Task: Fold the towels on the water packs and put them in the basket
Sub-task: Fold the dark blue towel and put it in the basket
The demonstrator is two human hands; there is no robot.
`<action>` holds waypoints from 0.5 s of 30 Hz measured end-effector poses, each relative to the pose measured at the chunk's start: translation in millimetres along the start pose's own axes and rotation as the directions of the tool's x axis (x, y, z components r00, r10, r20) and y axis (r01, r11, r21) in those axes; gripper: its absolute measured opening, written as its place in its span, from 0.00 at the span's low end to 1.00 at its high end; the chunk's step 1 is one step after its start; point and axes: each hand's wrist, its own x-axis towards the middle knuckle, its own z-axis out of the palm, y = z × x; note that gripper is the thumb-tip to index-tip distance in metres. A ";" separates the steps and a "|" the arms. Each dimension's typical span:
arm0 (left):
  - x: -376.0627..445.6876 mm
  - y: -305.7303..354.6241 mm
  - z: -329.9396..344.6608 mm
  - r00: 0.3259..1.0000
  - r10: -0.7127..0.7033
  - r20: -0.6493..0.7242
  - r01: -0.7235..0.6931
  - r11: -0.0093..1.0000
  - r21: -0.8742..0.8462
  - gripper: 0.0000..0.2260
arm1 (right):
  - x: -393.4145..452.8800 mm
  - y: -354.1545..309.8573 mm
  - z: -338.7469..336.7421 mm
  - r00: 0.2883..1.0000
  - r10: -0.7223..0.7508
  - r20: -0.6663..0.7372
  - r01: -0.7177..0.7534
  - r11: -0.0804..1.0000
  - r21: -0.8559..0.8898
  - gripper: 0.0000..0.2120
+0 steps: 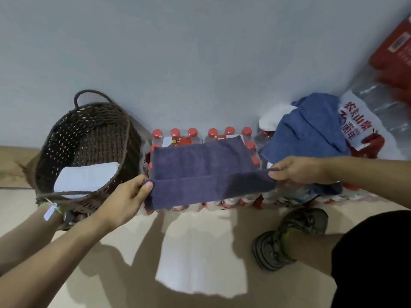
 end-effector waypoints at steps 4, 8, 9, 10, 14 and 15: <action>14.2 6.4 -1.0 0.993 -0.017 -0.117 0.020 1.000 0.023 0.11 | 7.4 -7.3 -0.7 0.998 0.055 0.042 -0.057 0.998 0.034 0.17; 46.1 12.1 1.3 0.969 -0.037 -0.246 0.052 0.997 0.052 0.10 | 32.3 -16.0 -4.6 0.994 0.051 -0.096 -0.037 0.989 0.144 0.16; 54.8 12.1 3.4 0.961 -0.067 -0.268 0.081 0.996 0.040 0.10 | 40.7 -17.4 -4.1 0.985 0.064 -0.157 -0.035 0.983 0.179 0.15; 63.6 12.2 5.9 0.952 -0.100 -0.290 0.111 0.994 0.024 0.10 | 49.7 -18.2 -3.1 0.969 0.083 -0.234 -0.036 0.979 0.199 0.15; 94.2 13.2 18.5 0.904 -0.197 -0.380 0.210 0.978 -0.006 0.10 | 88.2 -19.1 7.4 0.883 0.097 -0.459 -0.005 0.981 0.196 0.16; 99.6 13.7 22.1 0.892 -0.211 -0.399 0.230 0.973 -0.002 0.08 | 96.5 -18.9 10.3 0.869 0.088 -0.486 0.011 0.980 0.196 0.16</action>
